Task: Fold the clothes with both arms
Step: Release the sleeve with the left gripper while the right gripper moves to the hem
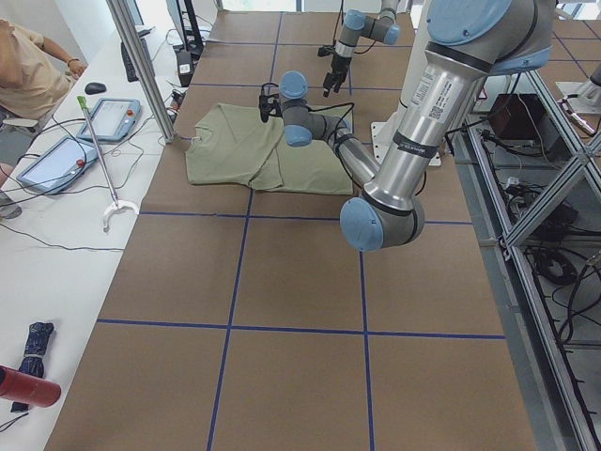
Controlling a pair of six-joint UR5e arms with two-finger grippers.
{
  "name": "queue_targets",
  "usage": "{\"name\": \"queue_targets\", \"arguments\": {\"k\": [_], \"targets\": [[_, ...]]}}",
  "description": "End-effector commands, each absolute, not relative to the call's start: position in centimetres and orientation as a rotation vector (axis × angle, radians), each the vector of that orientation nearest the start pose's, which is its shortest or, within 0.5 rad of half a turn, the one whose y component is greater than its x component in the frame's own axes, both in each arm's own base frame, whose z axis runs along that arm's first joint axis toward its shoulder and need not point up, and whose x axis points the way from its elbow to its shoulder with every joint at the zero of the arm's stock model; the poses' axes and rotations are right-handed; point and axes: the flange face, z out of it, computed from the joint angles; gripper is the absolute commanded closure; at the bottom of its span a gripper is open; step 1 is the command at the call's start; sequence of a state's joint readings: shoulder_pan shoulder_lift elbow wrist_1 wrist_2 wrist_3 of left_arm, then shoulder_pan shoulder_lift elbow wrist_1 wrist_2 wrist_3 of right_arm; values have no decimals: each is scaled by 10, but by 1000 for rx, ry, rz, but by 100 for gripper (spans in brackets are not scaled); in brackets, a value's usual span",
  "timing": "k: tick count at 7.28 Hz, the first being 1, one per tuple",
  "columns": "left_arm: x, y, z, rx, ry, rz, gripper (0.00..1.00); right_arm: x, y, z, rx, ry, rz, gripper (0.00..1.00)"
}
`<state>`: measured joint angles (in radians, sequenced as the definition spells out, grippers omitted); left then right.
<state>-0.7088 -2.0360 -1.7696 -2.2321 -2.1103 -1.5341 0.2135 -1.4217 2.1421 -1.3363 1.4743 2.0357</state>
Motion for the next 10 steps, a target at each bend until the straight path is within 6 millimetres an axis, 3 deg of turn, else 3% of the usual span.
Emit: {"name": "queue_targets", "arguments": {"k": [1, 3, 8, 10], "targets": [[395, -452, 228, 49, 1367, -212, 34, -477, -200, 315, -46, -903, 749, 9], [396, -451, 230, 50, 1364, -215, 33, -483, -197, 343, -62, -839, 751, 13], [397, -450, 229, 53, 1364, -215, 31, -489, -194, 355, -80, -805, 738, 30], [397, -450, 229, 53, 1364, -215, 31, -490, -193, 356, -85, -803, 735, 32]]}}
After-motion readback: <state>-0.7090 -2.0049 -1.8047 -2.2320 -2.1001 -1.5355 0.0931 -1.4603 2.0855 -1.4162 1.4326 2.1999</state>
